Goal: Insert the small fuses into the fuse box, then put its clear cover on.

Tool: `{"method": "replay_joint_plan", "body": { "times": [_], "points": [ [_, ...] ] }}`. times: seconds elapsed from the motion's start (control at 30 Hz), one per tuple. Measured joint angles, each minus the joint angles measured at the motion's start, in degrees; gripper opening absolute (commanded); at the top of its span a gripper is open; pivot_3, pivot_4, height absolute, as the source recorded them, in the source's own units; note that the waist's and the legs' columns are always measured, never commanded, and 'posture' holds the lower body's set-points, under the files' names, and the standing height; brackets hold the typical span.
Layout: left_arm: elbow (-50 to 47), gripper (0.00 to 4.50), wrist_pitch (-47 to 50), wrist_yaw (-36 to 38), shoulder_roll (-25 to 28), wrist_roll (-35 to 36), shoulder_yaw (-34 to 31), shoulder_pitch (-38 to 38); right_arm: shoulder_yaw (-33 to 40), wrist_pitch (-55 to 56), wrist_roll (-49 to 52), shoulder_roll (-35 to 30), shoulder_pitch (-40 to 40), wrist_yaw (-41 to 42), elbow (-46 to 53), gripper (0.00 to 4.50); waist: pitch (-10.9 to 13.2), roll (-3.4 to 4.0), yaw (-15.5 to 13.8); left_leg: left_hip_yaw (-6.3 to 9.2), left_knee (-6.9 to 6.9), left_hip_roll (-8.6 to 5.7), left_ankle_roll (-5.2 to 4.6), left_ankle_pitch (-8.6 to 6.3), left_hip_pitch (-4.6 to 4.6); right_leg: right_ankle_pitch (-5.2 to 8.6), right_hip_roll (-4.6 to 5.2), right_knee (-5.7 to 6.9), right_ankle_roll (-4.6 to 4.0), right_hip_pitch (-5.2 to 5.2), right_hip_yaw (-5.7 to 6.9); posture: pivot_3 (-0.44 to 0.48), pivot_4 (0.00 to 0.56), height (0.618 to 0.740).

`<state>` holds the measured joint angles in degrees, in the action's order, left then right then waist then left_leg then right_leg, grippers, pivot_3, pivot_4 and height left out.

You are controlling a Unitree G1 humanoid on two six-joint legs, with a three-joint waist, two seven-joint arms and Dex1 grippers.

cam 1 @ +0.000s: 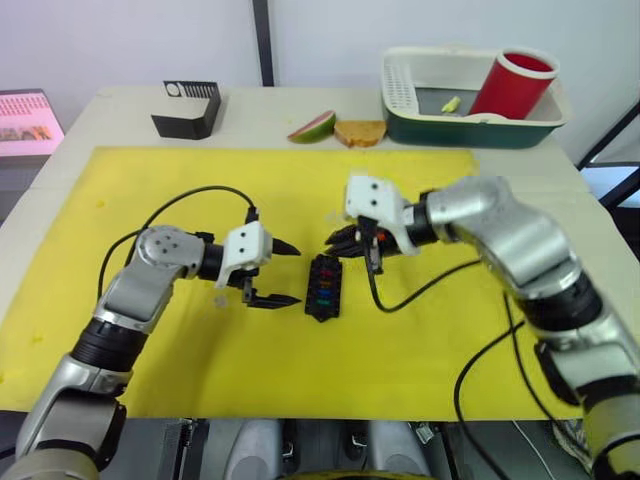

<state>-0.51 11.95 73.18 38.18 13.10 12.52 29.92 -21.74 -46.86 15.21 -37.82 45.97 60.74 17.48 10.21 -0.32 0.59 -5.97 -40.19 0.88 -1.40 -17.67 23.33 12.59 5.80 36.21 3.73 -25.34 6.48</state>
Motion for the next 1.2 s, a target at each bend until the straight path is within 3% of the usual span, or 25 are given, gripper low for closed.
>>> {"method": "replay_joint_plan", "body": {
  "times": [0.07, 0.13, 0.17, 0.57, 1.2],
  "points": [
    [-0.01, 4.50, 0.02, -0.08, -0.01, 0.02, -0.01, -0.05, 1.92, 2.38, 1.74, 1.19, -1.94, 0.14, 0.06, 0.66, 0.00, 0.00, 0.02, 0.01, -0.01, 0.02, 0.01, 0.01, -0.01, 0.00, -0.02, 0.02, 0.00, 0.01, 0.00, 0.000, 0.150, 0.740],
    [-0.01, 4.50, 0.03, -0.14, 0.00, 0.04, -0.02, -0.06, 4.14, 5.24, 2.54, 2.17, -4.10, -0.34, 0.11, 0.09, 0.00, 0.00, 0.02, 0.02, -0.01, 0.03, 0.01, 0.01, -0.03, 0.00, -0.04, 0.01, 0.00, 0.02, 0.00, 0.000, 0.150, 0.740],
    [-0.02, 4.50, 0.05, -0.16, 0.05, 0.04, -0.04, -0.12, 4.51, 6.61, 2.42, 2.44, -5.32, -0.80, 0.09, 0.01, 0.00, 0.00, 0.02, 0.02, -0.01, 0.03, 0.01, 0.01, -0.03, 0.00, -0.04, 0.01, 0.00, 0.02, 0.00, 0.000, 0.150, 0.740],
    [-0.05, 4.50, 0.49, -0.33, 0.33, 0.04, -0.08, -0.28, 4.18, 10.35, 2.44, 3.60, -11.63, -1.79, -1.09, 0.01, 0.00, 0.00, 0.01, 0.02, -0.02, 0.03, 0.00, 0.00, -0.03, 0.00, -0.04, 0.01, 0.00, 0.02, -0.01, 0.000, 0.150, 0.740],
    [-0.14, 4.50, 0.51, -0.66, 0.33, 0.04, -0.07, -0.27, 3.58, 13.04, -0.52, 3.55, -12.32, -1.43, -4.88, 0.01, 0.00, 0.00, 0.01, 0.02, -0.02, 0.03, 0.00, 0.00, -0.03, 0.00, -0.04, 0.01, 0.00, 0.02, -0.01, 0.000, 0.150, 0.740]
  ]
}}
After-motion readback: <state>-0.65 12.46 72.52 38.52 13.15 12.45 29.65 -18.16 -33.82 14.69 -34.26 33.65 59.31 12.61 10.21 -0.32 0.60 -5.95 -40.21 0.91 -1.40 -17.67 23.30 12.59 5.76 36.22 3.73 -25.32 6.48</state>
